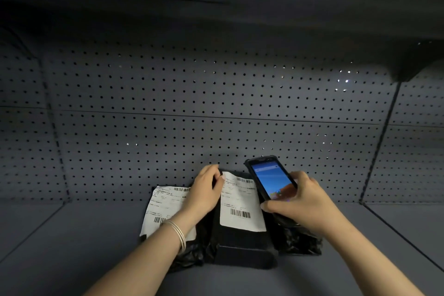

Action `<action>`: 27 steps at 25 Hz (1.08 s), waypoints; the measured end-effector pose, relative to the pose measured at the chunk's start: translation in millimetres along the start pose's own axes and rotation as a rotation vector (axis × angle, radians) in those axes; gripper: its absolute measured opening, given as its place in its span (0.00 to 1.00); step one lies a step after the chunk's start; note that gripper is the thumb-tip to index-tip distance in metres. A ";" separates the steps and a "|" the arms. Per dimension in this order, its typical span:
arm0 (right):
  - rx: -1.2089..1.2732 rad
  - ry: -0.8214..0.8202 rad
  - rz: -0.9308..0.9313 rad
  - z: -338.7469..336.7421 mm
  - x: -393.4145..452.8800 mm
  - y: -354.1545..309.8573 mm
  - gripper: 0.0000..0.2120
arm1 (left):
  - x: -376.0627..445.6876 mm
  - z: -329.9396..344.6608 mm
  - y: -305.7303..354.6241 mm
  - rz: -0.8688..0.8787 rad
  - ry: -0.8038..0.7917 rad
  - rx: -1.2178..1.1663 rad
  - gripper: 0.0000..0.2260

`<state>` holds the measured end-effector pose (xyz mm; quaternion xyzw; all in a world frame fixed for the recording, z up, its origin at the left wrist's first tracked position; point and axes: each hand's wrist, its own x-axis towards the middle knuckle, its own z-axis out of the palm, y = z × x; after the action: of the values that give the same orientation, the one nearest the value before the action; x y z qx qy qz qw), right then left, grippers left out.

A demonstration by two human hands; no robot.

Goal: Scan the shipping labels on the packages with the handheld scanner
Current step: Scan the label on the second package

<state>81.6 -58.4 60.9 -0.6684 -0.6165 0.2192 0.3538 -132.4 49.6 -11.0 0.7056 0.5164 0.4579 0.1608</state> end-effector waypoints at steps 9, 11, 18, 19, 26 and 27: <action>-0.103 -0.219 -0.034 -58.1 -43.8 -15.8 0.30 | -34.4 -23.3 56.8 0.193 0.161 0.080 0.10; -0.179 -0.274 -0.040 -74.2 -60.6 -16.0 0.34 | -46.7 -24.6 66.2 0.196 0.186 0.109 0.09; -0.293 -0.327 -0.081 -116.7 -100.4 -13.0 0.37 | -77.6 -23.1 97.4 0.196 0.247 0.161 0.08; -0.304 -0.334 -0.086 -121.6 -104.0 -13.7 0.37 | -80.4 -22.4 102.2 0.203 0.247 0.165 0.08; -0.388 -0.359 -0.063 -142.5 -118.1 -10.3 0.40 | -90.0 -17.8 115.9 0.240 0.247 0.192 0.09; -0.396 -0.360 -0.057 -143.9 -119.5 -9.2 0.40 | -90.8 -18.2 116.4 0.240 0.248 0.188 0.09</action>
<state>163.2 -204.7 144.7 -0.6573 -0.7188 0.1996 0.1066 -83.8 -82.7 36.4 0.7124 0.4849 0.5067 -0.0265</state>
